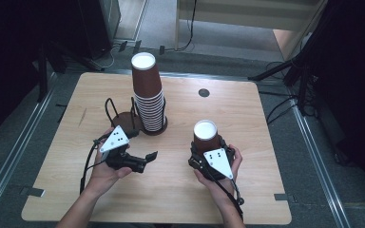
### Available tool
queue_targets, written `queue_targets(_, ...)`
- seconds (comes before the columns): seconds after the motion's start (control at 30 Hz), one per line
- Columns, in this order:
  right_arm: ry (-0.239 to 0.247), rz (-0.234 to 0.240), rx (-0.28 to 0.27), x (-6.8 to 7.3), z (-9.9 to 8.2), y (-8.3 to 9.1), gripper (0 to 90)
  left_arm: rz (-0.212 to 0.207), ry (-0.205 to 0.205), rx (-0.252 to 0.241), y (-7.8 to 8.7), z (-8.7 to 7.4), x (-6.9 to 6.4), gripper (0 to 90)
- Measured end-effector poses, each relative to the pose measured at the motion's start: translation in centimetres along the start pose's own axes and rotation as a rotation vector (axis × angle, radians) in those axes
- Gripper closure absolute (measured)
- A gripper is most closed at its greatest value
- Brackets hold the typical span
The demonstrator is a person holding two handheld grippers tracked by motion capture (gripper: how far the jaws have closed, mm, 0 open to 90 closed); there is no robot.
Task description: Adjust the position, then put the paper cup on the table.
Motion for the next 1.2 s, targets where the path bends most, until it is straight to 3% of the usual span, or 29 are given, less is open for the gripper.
queue_targets(0.23, 0.034, 0.036, -0.001, 1.6, -0.1, 0.0, 13.3, -0.061, 0.007, 0.021, -0.1, 0.3, -0.6, 0.0)
queue_targets(0.3, 0.065, 0.058, -0.007, 2.3, -0.3, 0.0, 13.3, -0.064, 0.008, 0.037, -0.2, 0.4, -0.7, 1.1)
queue_targets(0.63, 0.115, 0.098, -0.005, 4.1, -0.6, 0.1, 13.3, -0.047, 0.001, 0.052, -0.4, 0.6, -0.9, 4.1)
queue_targets(0.8, 0.179, 0.129, -0.005, 5.2, -0.8, 0.2, 13.3, -0.062, -0.002, 0.061, -0.6, 0.7, -1.1, 6.2)
queue_targets(0.93, 0.198, 0.145, -0.008, 5.7, -0.9, 0.3, 13.4, -0.077, -0.006, 0.080, -0.8, 0.5, -1.5, 6.2)
queue_targets(1.2, 0.282, 0.202, -0.020, 7.2, -1.2, 0.7, 13.4, -0.112, -0.024, 0.106, -1.1, 0.6, -2.1, 7.6)
Point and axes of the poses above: each handheld gripper's, and its own axes: y roughly backward along the jaws, z roughly out of its top, x roughly to its left, the point moved 2 cm from there along -y, roughly forward along the jaws, and after that the axes turned 14 degrees about -x, right-handed, at the moved point
